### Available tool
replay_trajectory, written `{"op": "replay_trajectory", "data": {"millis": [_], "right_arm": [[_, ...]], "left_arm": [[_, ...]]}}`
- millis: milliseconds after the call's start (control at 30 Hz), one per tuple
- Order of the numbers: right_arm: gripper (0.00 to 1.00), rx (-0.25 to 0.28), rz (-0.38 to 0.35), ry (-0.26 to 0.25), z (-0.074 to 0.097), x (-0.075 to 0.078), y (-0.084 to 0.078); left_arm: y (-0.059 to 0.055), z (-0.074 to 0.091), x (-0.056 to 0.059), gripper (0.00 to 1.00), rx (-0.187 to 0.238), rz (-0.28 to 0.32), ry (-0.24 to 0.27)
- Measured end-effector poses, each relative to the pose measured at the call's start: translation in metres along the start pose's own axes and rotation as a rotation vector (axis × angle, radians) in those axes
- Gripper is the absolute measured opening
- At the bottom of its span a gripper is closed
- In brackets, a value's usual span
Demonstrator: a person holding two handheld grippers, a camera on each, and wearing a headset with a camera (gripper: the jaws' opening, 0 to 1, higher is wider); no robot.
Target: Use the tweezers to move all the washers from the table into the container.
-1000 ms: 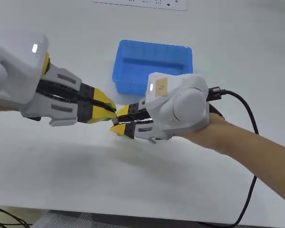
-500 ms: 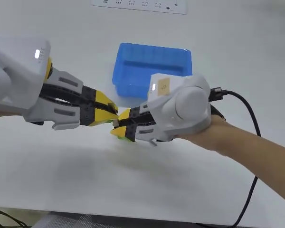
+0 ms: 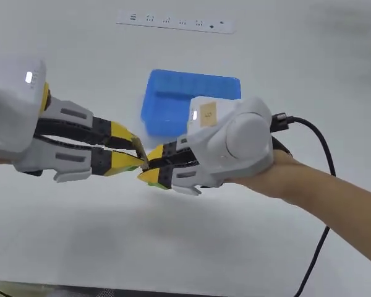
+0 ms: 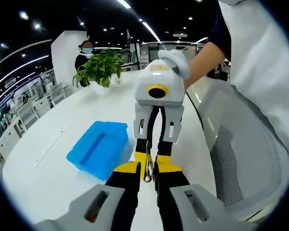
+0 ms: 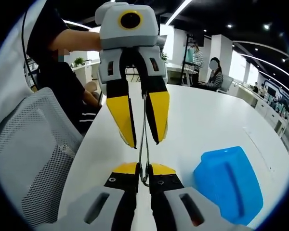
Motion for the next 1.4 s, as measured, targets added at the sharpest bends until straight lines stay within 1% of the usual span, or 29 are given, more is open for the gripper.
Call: {"op": "replay_trajectory", "data": {"millis": [100,167,233,300,367,467,533,633,733,833,900,933,1000,1033,1067,1133,1167,1200,1267,1400], "right_arm": [[0.09,-0.006,0.010,-0.004,0.006,0.001,0.004],[0.09,-0.024,0.020,-0.021,0.010,0.004,0.005],[0.09,-0.023,0.015,-0.030,0.014,0.006,0.007],[0.09,-0.009,-0.002,-0.049,0.022,0.011,0.011],[0.09,-0.002,-0.005,-0.062,0.028,0.014,0.014],[0.09,0.019,-0.010,-0.081,0.041,0.019,0.021],[0.09,0.027,-0.012,-0.088,0.046,0.022,0.024],[0.09,0.048,-0.012,-0.107,0.056,0.029,0.031],[0.09,0.063,-0.014,-0.118,0.062,0.035,0.036],[0.09,0.079,-0.013,-0.132,0.068,0.043,0.041],[0.09,0.086,-0.017,-0.139,0.071,0.049,0.045],[0.09,0.089,-0.003,-0.153,0.073,0.053,0.047],[0.09,0.099,0.000,-0.164,0.075,0.062,0.052],[0.09,0.102,0.000,-0.166,0.076,0.063,0.053],[0.09,0.110,0.001,-0.174,0.076,0.069,0.055],[0.09,0.113,-0.001,-0.184,0.075,0.078,0.055],[0.09,0.111,-0.005,-0.188,0.073,0.082,0.055],[0.09,0.111,-0.011,-0.189,0.071,0.090,0.052],[0.09,0.104,-0.015,-0.196,0.067,0.099,0.048],[0.09,0.096,-0.006,-0.197,0.062,0.108,0.040]], "left_arm": [[0.003,0.006,-0.002,0.17,0.014,0.004,0.009],[0.005,0.009,-0.005,0.19,0.017,0.000,0.026],[0.007,0.011,-0.007,0.20,0.020,-0.008,0.036],[0.008,0.015,-0.009,0.22,0.032,0.008,0.046],[0.009,0.017,-0.009,0.26,0.042,0.011,0.052],[0.012,0.019,-0.009,0.29,0.068,0.023,0.067],[0.012,0.019,-0.009,0.33,0.073,0.033,0.076],[0.009,0.019,-0.009,0.39,0.061,0.049,0.091],[0.007,0.019,-0.008,0.47,0.067,0.065,0.104],[0.005,0.018,-0.010,0.57,0.062,0.073,0.123],[0.005,0.018,-0.011,0.61,0.075,0.088,0.138],[0.004,0.018,-0.012,0.63,0.084,0.098,0.147],[0.005,0.019,-0.013,0.67,0.096,0.104,0.159],[0.005,0.019,-0.014,0.67,0.104,0.097,0.174],[0.005,0.020,-0.016,0.66,0.105,0.087,0.190],[0.005,0.021,-0.017,0.65,0.109,0.084,0.204],[0.005,0.022,-0.018,0.65,0.114,0.085,0.211],[0.004,0.022,-0.020,0.65,0.111,0.085,0.220],[0.002,0.023,-0.022,0.65,0.104,0.084,0.239],[0.000,0.025,-0.024,0.63,0.109,0.092,0.263]]}}
Point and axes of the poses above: the centre of the closed fingertips' face, and the gripper's own axes: z roughly backward along the fingers, x roughly to its right, y roughly out of its top, the point moved 7 cm from there along z, roughly backward along the fingers, and after that the axes turned 12 degrees about -z, right-handed, at the moved point
